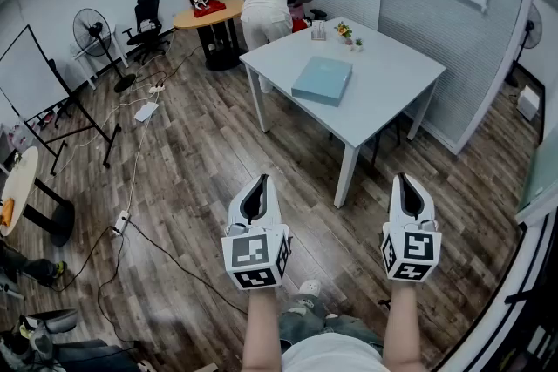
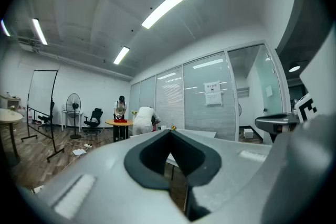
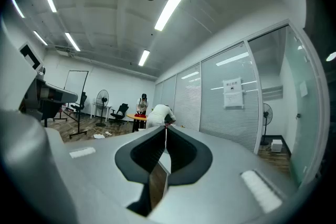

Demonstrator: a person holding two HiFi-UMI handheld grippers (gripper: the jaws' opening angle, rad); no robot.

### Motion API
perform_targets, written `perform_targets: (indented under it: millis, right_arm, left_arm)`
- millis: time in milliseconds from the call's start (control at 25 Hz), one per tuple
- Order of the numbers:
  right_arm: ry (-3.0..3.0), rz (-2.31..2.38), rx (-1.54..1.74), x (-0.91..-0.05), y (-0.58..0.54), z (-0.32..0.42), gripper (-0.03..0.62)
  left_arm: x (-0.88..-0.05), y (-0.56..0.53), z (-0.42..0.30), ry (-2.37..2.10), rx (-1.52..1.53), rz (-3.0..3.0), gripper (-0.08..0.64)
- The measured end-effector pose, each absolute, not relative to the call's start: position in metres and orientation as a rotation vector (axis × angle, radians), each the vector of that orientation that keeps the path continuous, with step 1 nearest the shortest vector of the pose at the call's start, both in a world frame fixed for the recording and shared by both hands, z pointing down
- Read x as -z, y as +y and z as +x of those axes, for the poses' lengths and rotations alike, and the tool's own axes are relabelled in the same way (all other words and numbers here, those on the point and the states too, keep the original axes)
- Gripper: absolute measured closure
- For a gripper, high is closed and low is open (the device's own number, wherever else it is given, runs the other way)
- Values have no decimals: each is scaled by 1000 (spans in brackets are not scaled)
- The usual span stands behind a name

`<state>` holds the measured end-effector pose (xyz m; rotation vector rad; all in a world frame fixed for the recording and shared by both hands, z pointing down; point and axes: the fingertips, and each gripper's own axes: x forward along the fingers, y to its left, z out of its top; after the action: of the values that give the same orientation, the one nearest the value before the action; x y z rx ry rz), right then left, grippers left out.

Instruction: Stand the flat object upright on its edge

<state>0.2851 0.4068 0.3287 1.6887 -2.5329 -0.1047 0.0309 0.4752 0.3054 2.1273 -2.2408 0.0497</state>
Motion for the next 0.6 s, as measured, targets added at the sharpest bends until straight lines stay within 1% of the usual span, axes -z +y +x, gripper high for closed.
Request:
perform_targets:
  millis: [240, 600]
  right_arm:
    - [-2536, 1683, 96, -333, 402, 288, 572]
    - [-2521, 1682, 93, -335, 379, 280, 572]
  left_arm:
    - [-309, 469, 34, -2237, -52, 2126, 560]
    - [-312, 447, 19, -2228, -59, 2120, 560]
